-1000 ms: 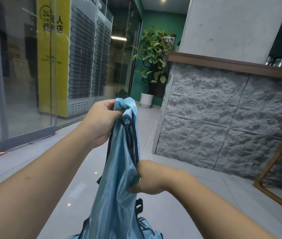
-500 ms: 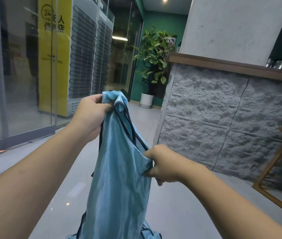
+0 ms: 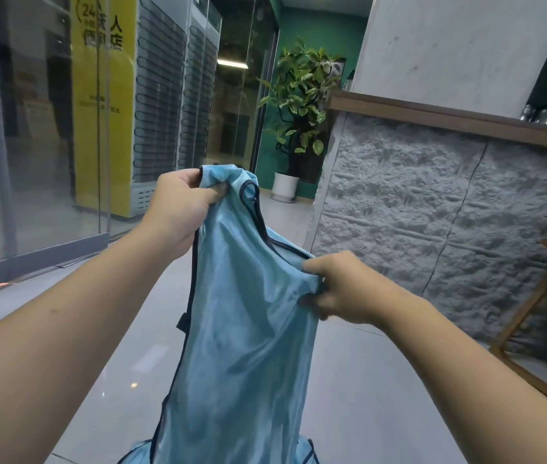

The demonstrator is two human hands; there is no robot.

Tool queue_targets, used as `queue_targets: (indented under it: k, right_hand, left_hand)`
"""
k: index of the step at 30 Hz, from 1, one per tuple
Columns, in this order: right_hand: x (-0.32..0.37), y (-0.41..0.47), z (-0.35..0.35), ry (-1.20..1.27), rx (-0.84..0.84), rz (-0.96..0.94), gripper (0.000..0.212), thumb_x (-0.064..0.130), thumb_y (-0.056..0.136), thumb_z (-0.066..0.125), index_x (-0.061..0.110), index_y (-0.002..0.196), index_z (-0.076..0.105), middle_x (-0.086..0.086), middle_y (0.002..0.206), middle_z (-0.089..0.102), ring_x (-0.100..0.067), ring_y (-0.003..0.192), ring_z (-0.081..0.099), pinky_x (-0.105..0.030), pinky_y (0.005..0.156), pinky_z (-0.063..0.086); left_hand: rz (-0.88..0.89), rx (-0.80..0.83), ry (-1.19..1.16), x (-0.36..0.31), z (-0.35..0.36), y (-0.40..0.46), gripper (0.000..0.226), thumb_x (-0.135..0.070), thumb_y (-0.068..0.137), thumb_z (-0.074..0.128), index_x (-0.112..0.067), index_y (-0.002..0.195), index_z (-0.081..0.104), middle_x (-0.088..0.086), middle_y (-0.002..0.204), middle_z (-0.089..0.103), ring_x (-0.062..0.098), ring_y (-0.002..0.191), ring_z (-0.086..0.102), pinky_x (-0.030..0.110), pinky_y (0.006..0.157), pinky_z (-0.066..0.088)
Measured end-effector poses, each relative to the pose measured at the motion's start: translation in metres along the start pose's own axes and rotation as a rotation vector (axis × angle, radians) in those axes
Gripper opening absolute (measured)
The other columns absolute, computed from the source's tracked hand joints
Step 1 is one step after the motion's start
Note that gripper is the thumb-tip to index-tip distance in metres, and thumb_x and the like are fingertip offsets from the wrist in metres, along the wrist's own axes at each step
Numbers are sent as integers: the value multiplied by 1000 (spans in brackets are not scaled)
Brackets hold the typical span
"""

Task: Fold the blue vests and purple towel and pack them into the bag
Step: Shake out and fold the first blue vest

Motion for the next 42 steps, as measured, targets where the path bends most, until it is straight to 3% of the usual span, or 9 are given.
queue_targets:
  k: [4,8,10,14,20,25,30,38,42]
  right_hand:
    - [-5,-1,-3,207,-220,-54,34,6,84,78,17,61,56,5,55,49,-4,53,40,-26,51,34]
    - [-12,-3,3,490,-249,37,37,-6,86,72,25,66,65,10,60,55,-7,55,44,-24,55,38]
    - [-15,-2,4,634,-298,75,37,-14,81,67,23,81,68,-3,71,66,-13,64,56,-29,60,46]
    - [-28,1,13,1030,-231,239,77,-29,82,57,32,130,55,-13,94,78,-23,83,73,-30,68,57]
    - [-41,-1,43,979,31,423,21,-24,76,68,-17,94,73,-28,102,75,-34,91,69,-37,83,54]
    - [-39,-4,36,1018,51,392,20,-13,92,63,-4,105,76,-18,107,79,-24,92,75,-31,76,60]
    - [-33,-7,28,1086,87,375,28,-1,104,54,7,124,71,-17,119,76,-33,107,74,-45,92,60]
    - [-24,-8,21,1272,-4,395,24,3,103,57,-5,122,69,-23,119,75,-35,105,73,-44,94,61]
    - [-19,-4,18,1357,-50,416,23,2,102,56,-5,118,71,-24,115,75,-32,95,75,-40,82,64]
  left_hand:
    - [13,-9,-3,-3,-2,-1,15,-5,95,71,-18,97,76,-2,91,81,17,87,78,29,75,62]
    - [36,-5,-3,-2,-1,-1,16,-6,97,69,-20,99,75,-3,93,80,15,88,77,29,78,61]
    - [57,7,37,1,-1,0,14,-8,100,66,-21,101,72,-2,95,79,15,90,75,32,83,62]
    - [120,61,167,7,1,2,19,-12,103,61,-26,91,64,-1,89,70,15,84,65,38,81,58]
    - [155,152,412,20,9,2,15,-24,106,53,-29,92,55,10,93,65,18,82,53,41,73,45]
    - [71,191,439,21,6,2,19,-28,107,53,-30,89,56,0,92,67,18,85,58,42,77,49]
    - [-86,226,330,21,6,0,8,-26,107,56,-26,104,63,12,108,72,31,97,71,57,90,59]
    - [-549,57,-149,31,0,-12,23,-23,104,62,-3,113,69,13,85,78,24,65,76,36,52,62]
    - [-512,244,-255,29,0,-14,32,-31,101,61,-8,120,72,11,108,78,27,91,77,40,80,64]
Point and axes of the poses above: each hand's wrist, its own y-axis towards the middle knuckle, its own z-axis out of the palm, x = y × z, the point moved 3 cm from there along y, towards the middle knuckle
